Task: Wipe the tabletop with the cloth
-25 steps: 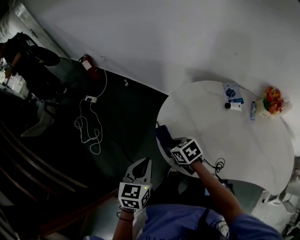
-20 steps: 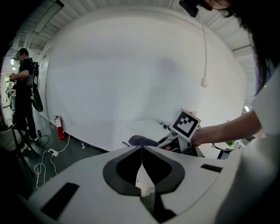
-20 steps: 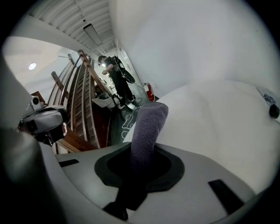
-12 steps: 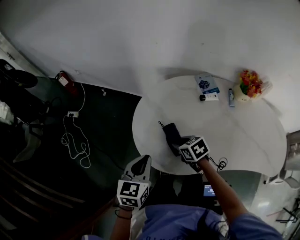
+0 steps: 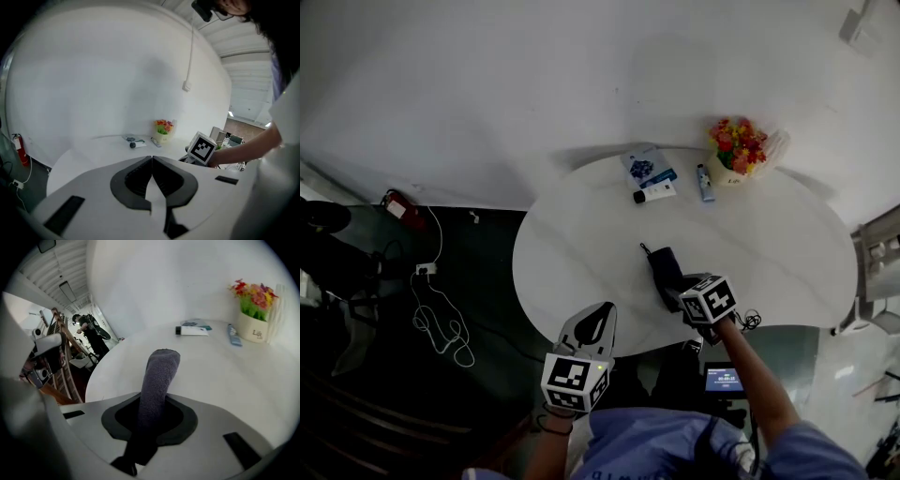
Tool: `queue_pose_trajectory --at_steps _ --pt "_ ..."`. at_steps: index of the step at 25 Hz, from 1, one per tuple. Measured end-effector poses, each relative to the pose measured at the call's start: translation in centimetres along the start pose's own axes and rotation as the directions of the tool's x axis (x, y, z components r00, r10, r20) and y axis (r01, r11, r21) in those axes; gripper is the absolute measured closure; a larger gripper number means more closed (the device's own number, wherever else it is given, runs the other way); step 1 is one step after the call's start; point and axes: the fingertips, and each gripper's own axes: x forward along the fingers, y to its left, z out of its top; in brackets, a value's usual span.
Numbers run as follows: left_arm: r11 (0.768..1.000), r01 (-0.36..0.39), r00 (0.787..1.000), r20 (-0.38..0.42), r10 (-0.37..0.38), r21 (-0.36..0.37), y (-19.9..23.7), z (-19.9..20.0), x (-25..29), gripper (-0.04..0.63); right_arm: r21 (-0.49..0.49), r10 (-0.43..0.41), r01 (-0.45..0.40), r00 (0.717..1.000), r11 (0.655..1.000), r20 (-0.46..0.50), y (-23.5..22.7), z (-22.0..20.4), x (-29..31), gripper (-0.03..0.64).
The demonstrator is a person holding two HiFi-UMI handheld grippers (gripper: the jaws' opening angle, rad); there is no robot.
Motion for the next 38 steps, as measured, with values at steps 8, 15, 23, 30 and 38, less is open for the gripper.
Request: queue_pose_trajectory --at_steps 8,15,23,30,38 --pt "0.997 0.081 0.996 -0.036 -0.081 0.002 -11.1 0.5 8.9 0.578 0.088 -0.085 0.082 0.996 0.993 0.031 -12.2 -5.5 -7.8 0.545" --pt "0.977 0.205 0.978 -0.063 -0.201 0.066 -22.6 2.1 15.8 0.578 0.177 -0.147 0.138 0.989 0.974 0.037 -22.6 -11.4 -15.0 0.545" --pt "0.961 0.253 0.962 -0.131 -0.238 0.112 -29.0 2.0 20.1 0.578 0.361 -0.290 0.253 0.956 0.897 0.050 -34.0 -19.0 -23.4 0.545" --pt "0.944 0.295 0.949 -0.159 -0.272 0.147 -33.2 2.2 22.7 0.578 0.532 -0.439 0.349 0.897 0.772 0.049 -42.4 -26.3 -31.1 0.545" --pt "0.934 0.317 0.938 -0.199 -0.284 0.162 -35.5 1.7 23.6 0.578 0.638 -0.574 0.458 0.818 0.619 -0.031 -48.4 -34.3 -38.4 0.545"
